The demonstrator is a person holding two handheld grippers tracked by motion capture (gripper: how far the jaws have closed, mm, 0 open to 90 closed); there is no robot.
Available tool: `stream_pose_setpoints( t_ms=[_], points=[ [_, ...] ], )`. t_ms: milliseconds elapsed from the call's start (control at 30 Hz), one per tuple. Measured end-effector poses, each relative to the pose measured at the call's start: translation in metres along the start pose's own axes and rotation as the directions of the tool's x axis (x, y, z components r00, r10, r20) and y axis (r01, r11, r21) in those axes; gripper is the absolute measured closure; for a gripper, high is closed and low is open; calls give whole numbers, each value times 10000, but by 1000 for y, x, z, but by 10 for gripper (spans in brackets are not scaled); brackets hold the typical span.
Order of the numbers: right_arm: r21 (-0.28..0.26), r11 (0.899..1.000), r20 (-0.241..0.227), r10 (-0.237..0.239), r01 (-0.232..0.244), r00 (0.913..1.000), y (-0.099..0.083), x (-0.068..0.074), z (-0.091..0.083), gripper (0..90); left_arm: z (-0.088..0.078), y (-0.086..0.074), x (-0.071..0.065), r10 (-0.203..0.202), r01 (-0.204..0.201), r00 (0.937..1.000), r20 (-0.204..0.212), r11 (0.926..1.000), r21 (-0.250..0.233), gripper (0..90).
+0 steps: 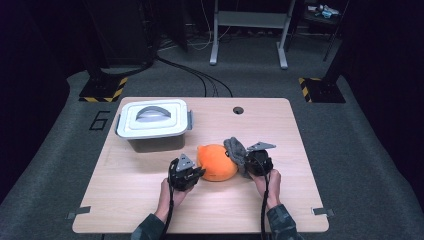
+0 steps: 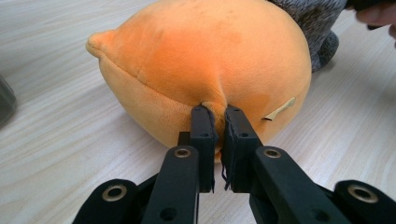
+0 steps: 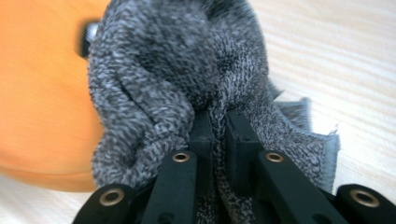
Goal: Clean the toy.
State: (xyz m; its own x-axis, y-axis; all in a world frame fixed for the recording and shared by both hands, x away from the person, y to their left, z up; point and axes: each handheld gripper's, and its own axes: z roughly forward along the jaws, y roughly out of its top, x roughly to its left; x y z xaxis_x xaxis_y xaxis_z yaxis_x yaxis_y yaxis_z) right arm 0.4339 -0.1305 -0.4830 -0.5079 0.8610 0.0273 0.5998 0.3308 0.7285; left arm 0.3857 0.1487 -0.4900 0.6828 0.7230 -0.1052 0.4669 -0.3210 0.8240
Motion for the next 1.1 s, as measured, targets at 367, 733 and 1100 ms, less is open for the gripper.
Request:
stream_pose_setpoints(
  t_ms=[367,733,1100],
  points=[
    [-87,9992,543,395,-391,9977,-2,-11,-21,821,-2,0,1,75,-75,10000,-20,10000,30,835],
    [-846,9964,-834,-52,-19,9965,9,16,-37,820,-1,0,1,63,-63,10000,-63,10000,6,834],
    [-67,10000,-36,-44,44,10000,-11,5,-8,824,-1,0,1,28,-28,10000,-56,10000,-16,834]
  ],
)
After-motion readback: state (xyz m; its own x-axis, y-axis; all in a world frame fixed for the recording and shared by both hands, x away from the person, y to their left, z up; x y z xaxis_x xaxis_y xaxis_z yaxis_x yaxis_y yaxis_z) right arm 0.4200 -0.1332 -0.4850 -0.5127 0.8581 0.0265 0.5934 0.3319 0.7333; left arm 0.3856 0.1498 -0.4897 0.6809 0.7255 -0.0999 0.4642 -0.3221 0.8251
